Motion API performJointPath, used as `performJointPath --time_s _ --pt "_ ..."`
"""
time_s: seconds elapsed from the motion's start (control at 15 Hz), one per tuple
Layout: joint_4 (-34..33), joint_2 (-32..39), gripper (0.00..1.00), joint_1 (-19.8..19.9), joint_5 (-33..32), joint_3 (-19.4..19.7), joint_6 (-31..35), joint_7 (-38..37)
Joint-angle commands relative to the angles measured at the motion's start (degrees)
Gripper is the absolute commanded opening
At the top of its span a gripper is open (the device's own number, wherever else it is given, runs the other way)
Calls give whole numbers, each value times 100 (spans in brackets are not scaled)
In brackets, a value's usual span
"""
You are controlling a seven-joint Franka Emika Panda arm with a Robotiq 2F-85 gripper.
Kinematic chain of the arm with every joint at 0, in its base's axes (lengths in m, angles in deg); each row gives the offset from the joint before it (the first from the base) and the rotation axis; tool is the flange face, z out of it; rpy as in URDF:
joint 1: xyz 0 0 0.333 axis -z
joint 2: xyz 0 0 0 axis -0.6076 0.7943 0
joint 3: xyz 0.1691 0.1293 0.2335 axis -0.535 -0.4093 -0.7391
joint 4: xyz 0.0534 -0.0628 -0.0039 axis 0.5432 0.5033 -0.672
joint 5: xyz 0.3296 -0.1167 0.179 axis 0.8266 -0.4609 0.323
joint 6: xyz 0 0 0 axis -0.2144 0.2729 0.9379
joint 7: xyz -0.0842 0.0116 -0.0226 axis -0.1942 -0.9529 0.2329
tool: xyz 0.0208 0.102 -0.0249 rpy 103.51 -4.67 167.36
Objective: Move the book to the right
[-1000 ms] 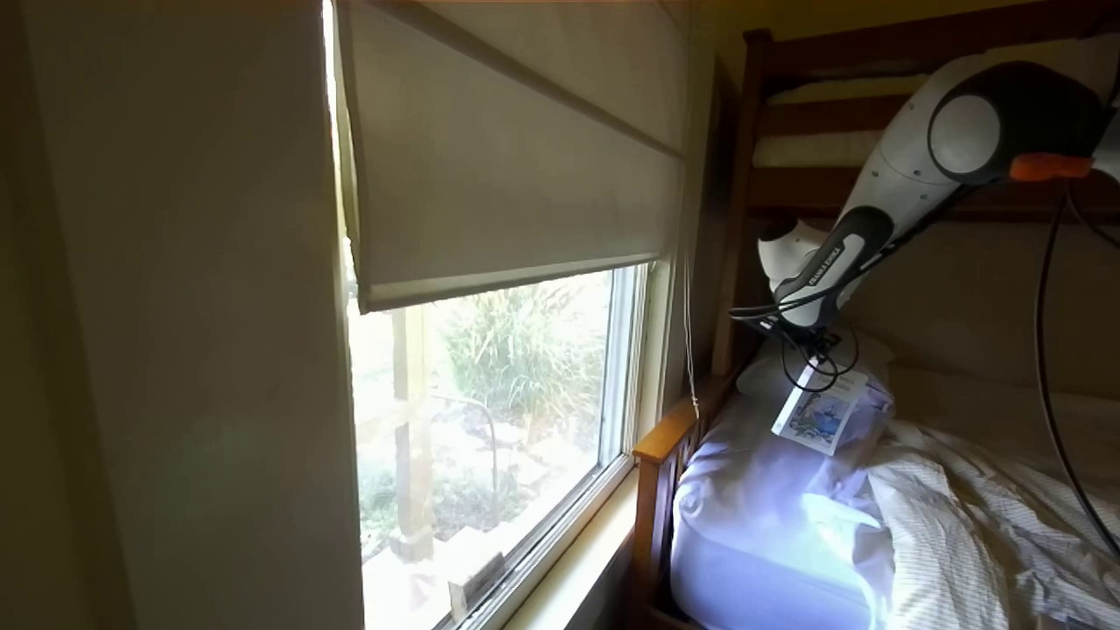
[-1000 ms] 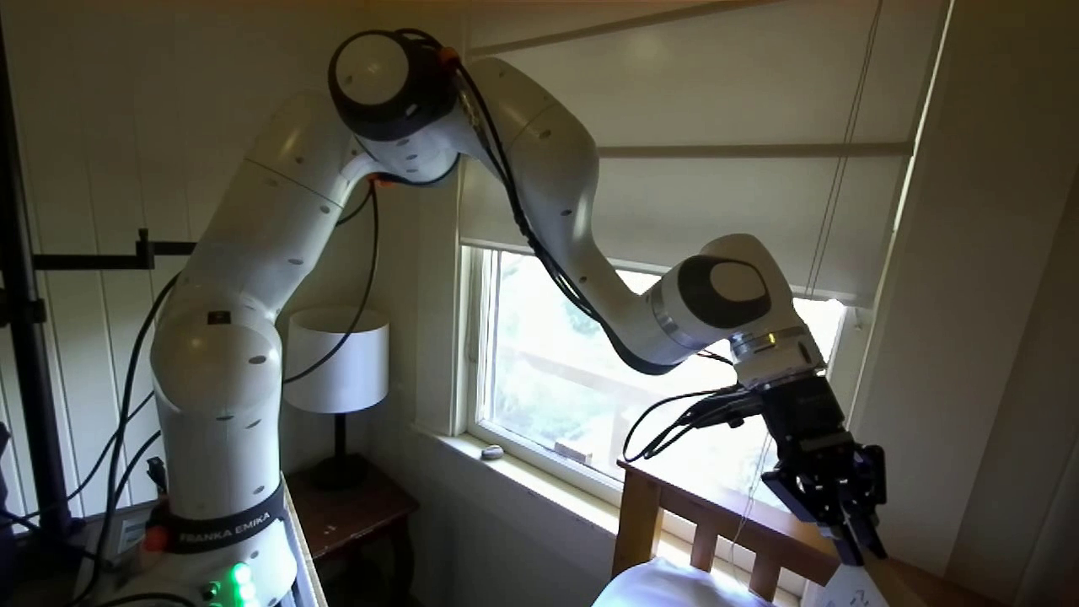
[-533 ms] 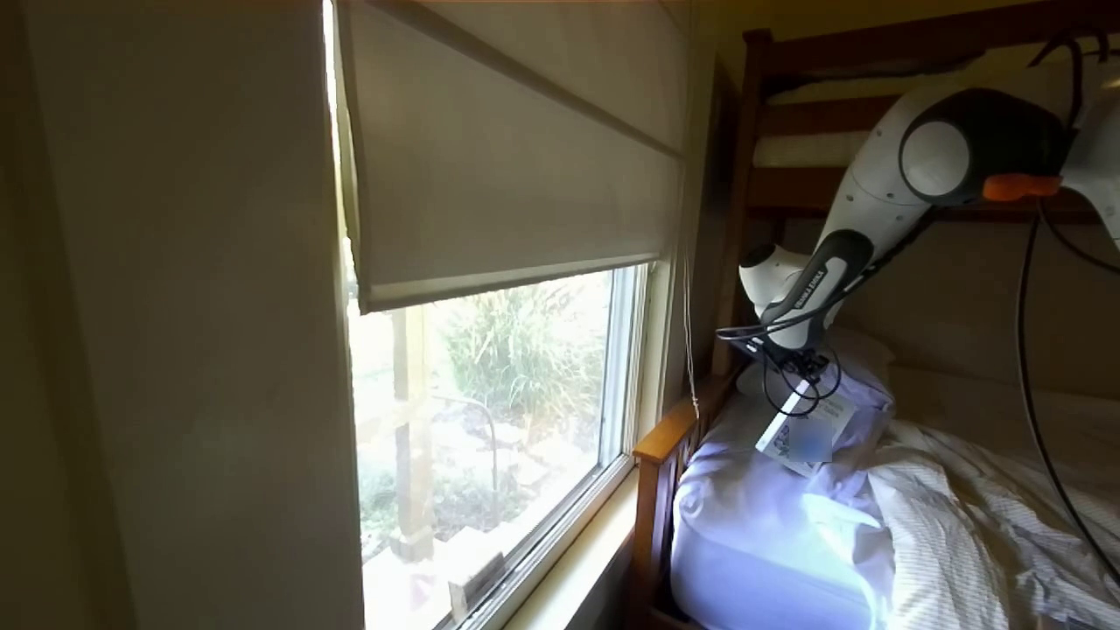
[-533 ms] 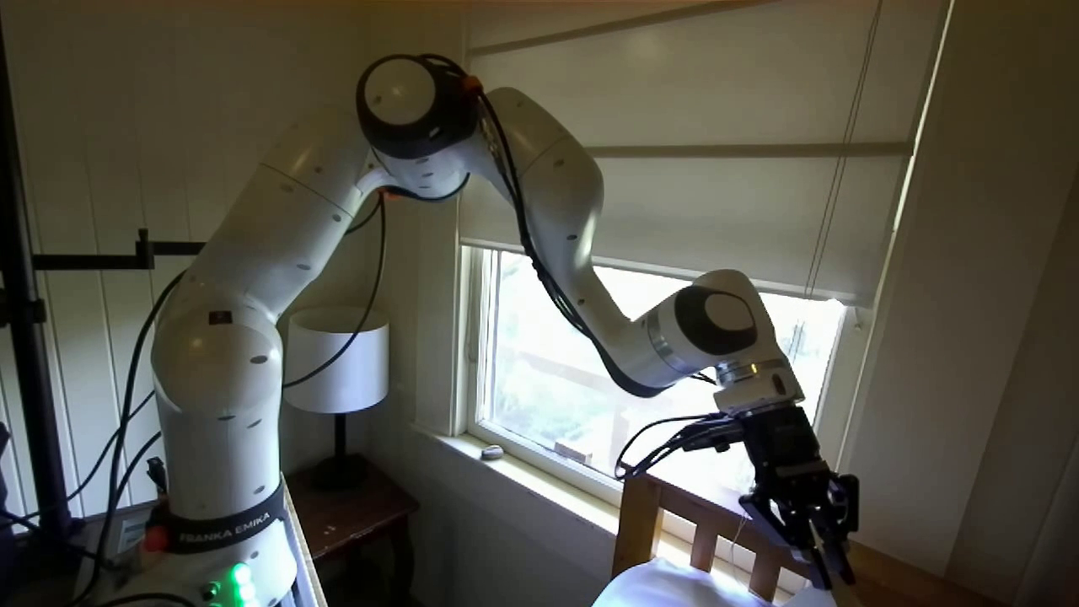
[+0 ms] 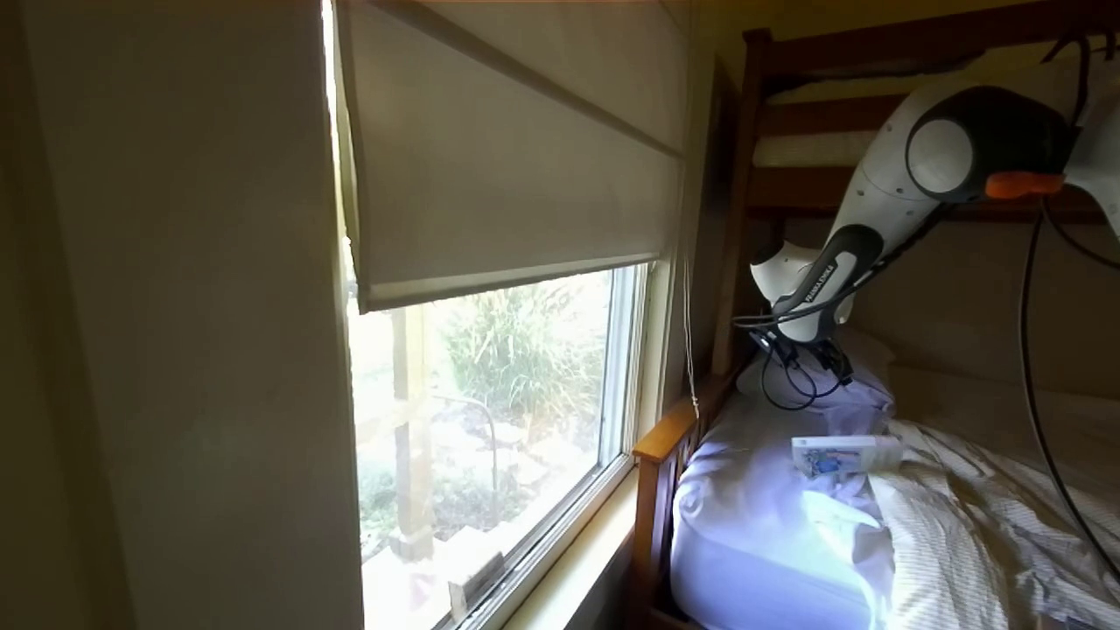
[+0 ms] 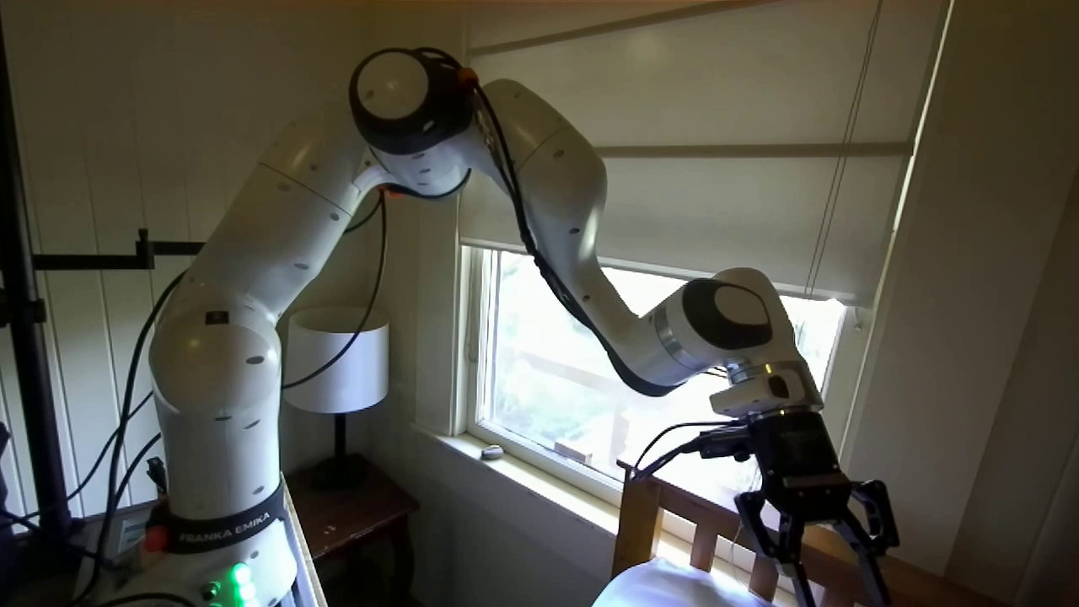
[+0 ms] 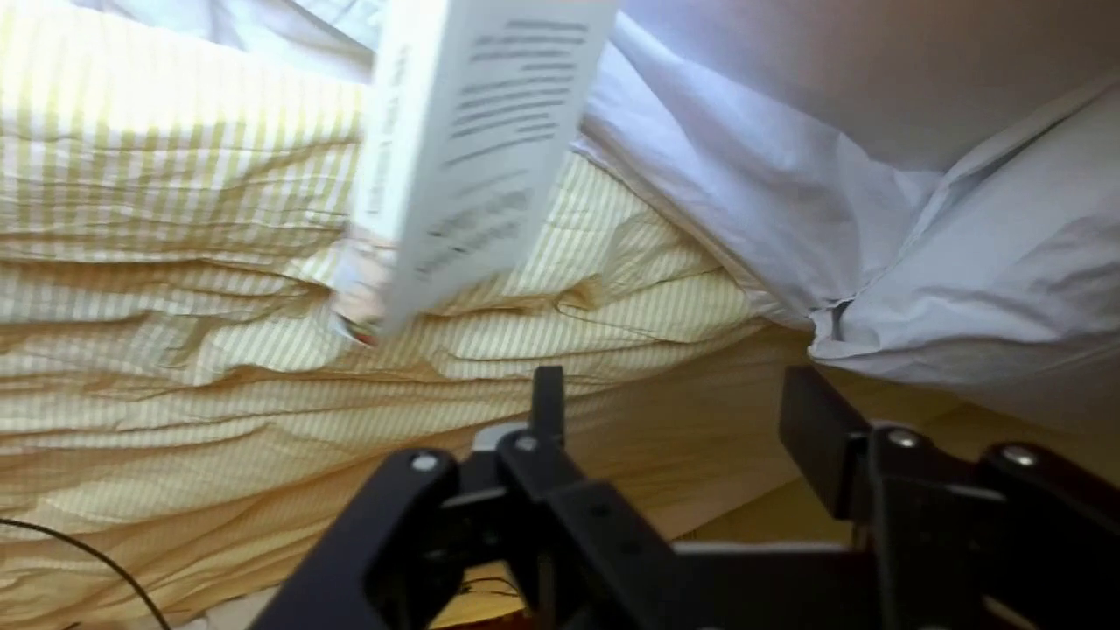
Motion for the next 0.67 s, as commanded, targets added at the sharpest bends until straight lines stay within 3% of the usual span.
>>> performJointPath --time_s 0.0,0.53,0.6 --pt "217 -516 97 131 -98 -260 110 33" --pt "885 -1485 100 636 274 -1302 1089 1414" --pt "483 -1106 100 577 11 -1180 766 948"
